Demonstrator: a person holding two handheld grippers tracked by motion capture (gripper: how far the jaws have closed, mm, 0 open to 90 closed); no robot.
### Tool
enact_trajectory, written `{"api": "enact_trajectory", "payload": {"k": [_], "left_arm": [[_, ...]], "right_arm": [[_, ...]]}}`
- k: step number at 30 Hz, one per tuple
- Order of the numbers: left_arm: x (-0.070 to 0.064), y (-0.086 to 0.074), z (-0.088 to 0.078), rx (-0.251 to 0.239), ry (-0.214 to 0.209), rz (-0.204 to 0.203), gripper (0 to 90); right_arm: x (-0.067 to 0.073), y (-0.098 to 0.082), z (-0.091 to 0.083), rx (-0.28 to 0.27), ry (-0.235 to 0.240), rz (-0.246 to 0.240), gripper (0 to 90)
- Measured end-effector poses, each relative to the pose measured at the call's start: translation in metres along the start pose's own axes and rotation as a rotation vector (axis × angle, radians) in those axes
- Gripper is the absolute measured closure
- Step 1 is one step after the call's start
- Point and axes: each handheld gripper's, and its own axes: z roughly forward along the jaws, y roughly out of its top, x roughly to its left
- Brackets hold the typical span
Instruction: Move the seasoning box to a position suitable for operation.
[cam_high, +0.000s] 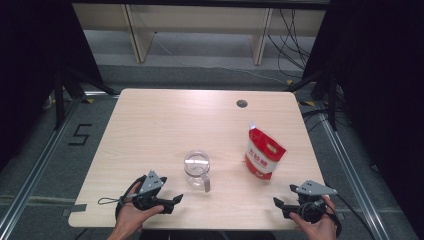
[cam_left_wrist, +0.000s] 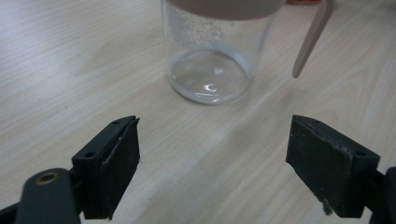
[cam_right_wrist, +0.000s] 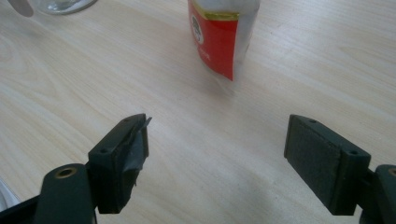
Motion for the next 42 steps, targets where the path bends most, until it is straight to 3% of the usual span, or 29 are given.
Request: {"api": "enact_trajectory", "payload": {"k": [3, 5, 10, 16, 18, 19, 20, 22, 23, 28, 29, 30, 31, 34, 35, 36, 37, 38, 39, 42], "left_arm": [[-0.002, 0.0, -0.001, 0.006, -0.01, 0.013, 16.5], [-0.005, 0.001, -0.001, -0.007, -0.014, -0.003, 17.5], [-0.012, 0.001, -0.001, -0.037, -0.04, -0.039, 25.2], [-0.022, 0.006, -0.001, -0.058, -0.051, -0.019, 36.5], [-0.027, 0.008, 0.0, -0.048, -0.055, 0.006, 39.1], [-0.03, 0.01, 0.002, -0.059, -0.06, 0.019, 40.5], [-0.033, 0.012, 0.002, -0.056, -0.063, 0.028, 42.7], [-0.04, 0.017, 0.005, -0.071, -0.073, 0.042, 46.6], [-0.043, 0.019, 0.007, -0.076, -0.081, 0.053, 49.8], [-0.057, 0.029, 0.022, -0.087, -0.081, 0.08, 50.2], [-0.059, 0.031, 0.026, -0.087, -0.077, 0.084, 50.7], [-0.058, 0.033, 0.029, -0.083, -0.075, 0.105, 51.0], [-0.059, 0.033, 0.033, -0.076, -0.07, 0.082, 51.5], [-0.057, 0.035, 0.041, -0.063, -0.076, 0.102, 52.9], [-0.058, 0.035, 0.044, -0.061, -0.072, 0.076, 55.2], [-0.057, 0.035, 0.045, -0.06, -0.074, 0.076, 57.3], [-0.059, 0.036, 0.048, -0.072, -0.075, 0.064, 63.1], [-0.057, 0.037, 0.048, -0.063, -0.075, 0.082, 63.1], [-0.056, 0.039, 0.051, -0.068, -0.073, 0.106, 68.9], [-0.057, 0.039, 0.052, -0.055, -0.074, 0.088, 75.6]], "right_arm": [[-0.001, 0.001, 0.0, 0.015, 0.027, -0.009, 23.1], [0.003, 0.0, -0.001, 0.016, 0.014, 0.031, 23.3], [-0.001, 0.001, 0.001, 0.025, 0.028, -0.011, 23.3], [0.003, 0.0, 0.001, 0.026, 0.01, 0.022, 23.6], [0.001, 0.0, 0.002, 0.023, 0.014, -0.006, 23.9], [0.003, 0.0, 0.002, 0.027, 0.006, 0.017, 24.1], [0.001, 0.0, 0.004, 0.026, 0.013, -0.005, 24.2], [0.002, 0.0, 0.005, 0.027, 0.017, -0.004, 24.2], [0.005, 0.0, 0.004, 0.037, 0.021, 0.032, 24.2], [0.005, 0.0, 0.005, 0.033, 0.029, 0.019, 24.3], [0.003, 0.0, 0.005, 0.031, 0.025, -0.009, 24.3], [0.006, 0.0, 0.005, 0.038, 0.022, 0.012, 24.3], [0.004, 0.0, 0.005, 0.038, 0.021, -0.012, 24.3], [0.003, 0.001, 0.005, 0.027, 0.016, -0.034, 24.5], [0.002, 0.001, 0.006, 0.024, 0.023, -0.04, 24.5], [0.002, 0.001, 0.006, 0.024, 0.023, -0.043, 24.6], [0.005, 0.0, 0.006, 0.036, 0.035, -0.015, 24.6], [0.005, 0.0, 0.006, 0.036, 0.035, -0.015, 24.6], [0.004, 0.0, 0.007, 0.027, 0.032, -0.032, 24.6], [0.005, 0.001, 0.007, 0.031, 0.035, -0.032, 24.8]]}}
